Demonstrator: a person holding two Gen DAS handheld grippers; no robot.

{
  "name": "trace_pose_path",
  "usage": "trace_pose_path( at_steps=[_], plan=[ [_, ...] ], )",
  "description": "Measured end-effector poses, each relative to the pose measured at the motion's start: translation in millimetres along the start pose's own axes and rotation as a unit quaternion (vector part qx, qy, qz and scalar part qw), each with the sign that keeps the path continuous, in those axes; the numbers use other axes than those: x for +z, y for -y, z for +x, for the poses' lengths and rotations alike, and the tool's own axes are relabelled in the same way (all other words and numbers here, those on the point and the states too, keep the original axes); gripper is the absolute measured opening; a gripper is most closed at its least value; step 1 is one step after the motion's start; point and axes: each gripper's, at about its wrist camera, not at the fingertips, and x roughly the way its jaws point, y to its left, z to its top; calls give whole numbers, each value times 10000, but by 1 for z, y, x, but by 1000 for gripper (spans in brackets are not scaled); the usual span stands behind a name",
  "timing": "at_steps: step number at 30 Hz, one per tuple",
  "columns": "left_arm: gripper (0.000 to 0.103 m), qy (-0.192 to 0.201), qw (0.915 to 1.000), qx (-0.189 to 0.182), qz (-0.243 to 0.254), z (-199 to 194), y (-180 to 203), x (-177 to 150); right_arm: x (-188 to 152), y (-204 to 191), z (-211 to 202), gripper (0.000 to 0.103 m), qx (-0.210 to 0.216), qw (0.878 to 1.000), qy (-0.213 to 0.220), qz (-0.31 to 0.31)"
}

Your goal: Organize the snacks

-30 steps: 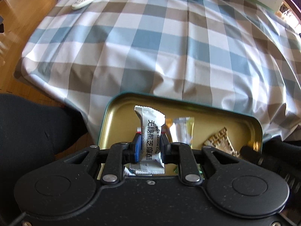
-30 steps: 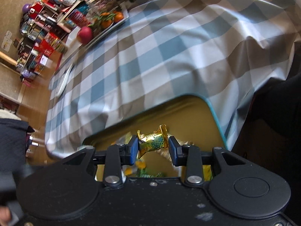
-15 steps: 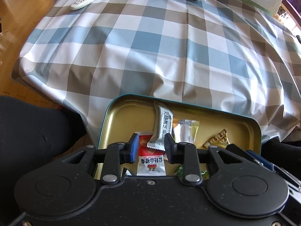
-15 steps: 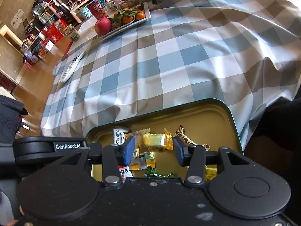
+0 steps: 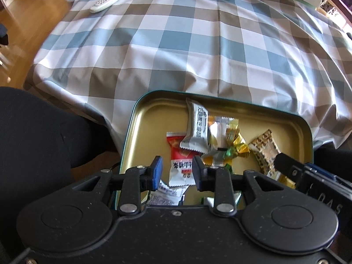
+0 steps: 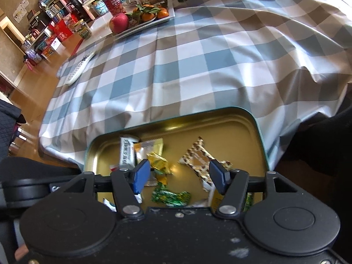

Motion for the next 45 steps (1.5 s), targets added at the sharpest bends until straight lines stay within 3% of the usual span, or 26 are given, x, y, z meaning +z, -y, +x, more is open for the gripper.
trace_pose_path(
  at_steps=[17, 25, 30, 45],
  plan=[
    [41, 154, 9996, 55, 222, -4, 5, -50, -43, 24, 0, 71, -586, 9977, -119, -306],
    [41, 182, 9995, -21, 246, -10, 3, -68, -55, 24, -7, 71, -552, 9974, 128, -443],
    [41, 286, 9990, 168, 293, -13, 4, -78, -62, 23, -11, 71, -512, 9971, 211, -520],
    [41, 211, 9993, 190, 251, -11, 3, -83, -71, 24, -6, 73, -421, 9982, 73, -414]
  ],
)
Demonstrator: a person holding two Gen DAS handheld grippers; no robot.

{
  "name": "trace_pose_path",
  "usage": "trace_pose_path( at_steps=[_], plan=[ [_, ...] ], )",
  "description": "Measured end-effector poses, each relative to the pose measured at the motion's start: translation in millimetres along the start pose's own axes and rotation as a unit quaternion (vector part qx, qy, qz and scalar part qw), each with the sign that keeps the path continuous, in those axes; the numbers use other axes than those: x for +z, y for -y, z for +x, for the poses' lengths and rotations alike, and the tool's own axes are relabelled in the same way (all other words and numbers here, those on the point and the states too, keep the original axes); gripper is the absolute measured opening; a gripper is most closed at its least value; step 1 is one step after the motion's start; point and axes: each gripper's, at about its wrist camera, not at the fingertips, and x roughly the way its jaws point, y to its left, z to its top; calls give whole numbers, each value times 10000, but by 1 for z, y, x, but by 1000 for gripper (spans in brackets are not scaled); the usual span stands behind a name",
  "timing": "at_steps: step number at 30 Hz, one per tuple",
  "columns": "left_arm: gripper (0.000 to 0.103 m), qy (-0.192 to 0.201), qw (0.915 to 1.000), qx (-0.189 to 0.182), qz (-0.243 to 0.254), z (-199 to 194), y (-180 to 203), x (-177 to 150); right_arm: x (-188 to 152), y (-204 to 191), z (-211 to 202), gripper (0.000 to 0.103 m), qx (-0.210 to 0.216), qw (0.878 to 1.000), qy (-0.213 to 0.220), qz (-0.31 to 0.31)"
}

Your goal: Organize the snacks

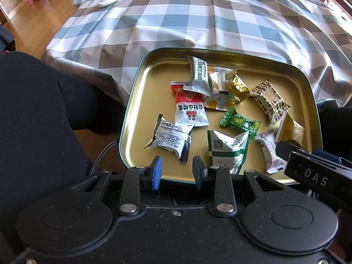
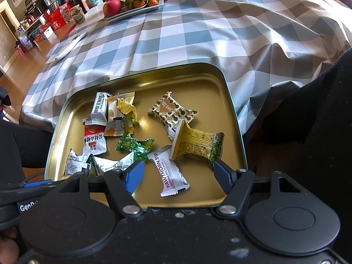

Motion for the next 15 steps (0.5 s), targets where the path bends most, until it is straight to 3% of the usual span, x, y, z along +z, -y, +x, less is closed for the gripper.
trace_pose_path(
  at_steps=[15],
  plan=[
    [41, -57, 10000, -6, 15, 6, 0, -2, 0, -3, 3, 73, 16, 10000, -19, -50]
  ],
)
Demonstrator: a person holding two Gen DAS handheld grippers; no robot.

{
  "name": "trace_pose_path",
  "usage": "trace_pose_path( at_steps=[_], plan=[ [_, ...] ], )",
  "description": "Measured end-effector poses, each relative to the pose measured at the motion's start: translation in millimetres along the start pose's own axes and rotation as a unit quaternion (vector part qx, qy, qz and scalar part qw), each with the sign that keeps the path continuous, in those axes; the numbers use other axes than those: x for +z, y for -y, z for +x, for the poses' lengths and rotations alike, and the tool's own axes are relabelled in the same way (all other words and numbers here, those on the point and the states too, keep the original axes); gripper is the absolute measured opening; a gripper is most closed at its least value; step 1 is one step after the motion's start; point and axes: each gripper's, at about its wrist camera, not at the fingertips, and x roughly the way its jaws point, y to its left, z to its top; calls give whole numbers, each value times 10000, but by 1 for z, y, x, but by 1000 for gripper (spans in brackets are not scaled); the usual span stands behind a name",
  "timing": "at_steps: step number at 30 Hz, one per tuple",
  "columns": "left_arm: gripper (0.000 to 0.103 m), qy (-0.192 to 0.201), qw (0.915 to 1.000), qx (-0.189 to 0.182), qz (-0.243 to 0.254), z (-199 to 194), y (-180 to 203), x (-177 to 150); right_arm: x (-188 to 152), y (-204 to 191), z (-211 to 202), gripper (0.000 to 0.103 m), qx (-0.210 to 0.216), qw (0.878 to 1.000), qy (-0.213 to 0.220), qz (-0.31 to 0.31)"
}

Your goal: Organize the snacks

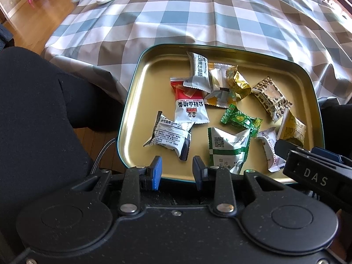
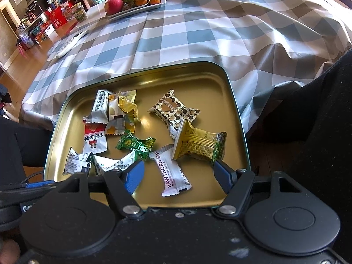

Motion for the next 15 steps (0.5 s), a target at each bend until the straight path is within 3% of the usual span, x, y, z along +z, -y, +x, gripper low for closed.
trace_pose_path(
  at_steps=[15],
  plan=[
    [41, -27, 10000, -58, 20, 1, -1, 0, 0, -2, 3, 73, 9, 10000, -40, -25]
  ],
)
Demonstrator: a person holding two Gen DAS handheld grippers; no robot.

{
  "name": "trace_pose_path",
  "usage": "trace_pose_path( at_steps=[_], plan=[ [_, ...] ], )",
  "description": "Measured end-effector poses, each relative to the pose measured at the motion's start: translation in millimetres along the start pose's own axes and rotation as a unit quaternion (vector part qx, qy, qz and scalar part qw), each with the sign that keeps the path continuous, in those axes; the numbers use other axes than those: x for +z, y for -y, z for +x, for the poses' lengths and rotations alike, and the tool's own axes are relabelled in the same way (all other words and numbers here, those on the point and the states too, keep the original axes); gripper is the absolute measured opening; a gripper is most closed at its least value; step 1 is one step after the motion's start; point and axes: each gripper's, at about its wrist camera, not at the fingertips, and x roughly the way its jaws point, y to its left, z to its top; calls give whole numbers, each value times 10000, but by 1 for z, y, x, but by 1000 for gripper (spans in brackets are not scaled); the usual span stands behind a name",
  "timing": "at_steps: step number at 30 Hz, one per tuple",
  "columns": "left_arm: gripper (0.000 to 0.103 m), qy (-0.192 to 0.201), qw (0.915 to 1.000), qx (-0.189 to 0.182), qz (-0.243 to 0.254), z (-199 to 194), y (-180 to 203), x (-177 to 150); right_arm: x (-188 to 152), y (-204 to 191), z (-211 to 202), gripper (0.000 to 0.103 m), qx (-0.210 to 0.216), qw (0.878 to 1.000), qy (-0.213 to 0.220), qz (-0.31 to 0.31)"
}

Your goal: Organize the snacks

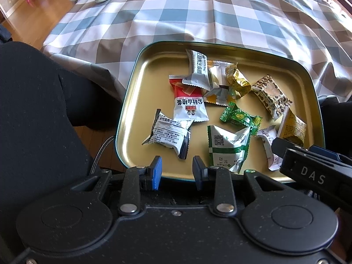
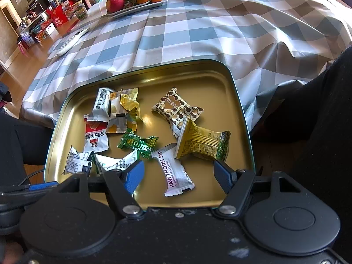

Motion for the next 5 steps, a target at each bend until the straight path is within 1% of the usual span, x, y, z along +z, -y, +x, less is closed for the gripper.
trace_pose_path(
  at_steps=[5],
  plan=[
    [42, -3, 10000, -46, 0, -1, -1, 0, 0, 0, 0, 73, 1, 10000, 0, -2]
  ],
)
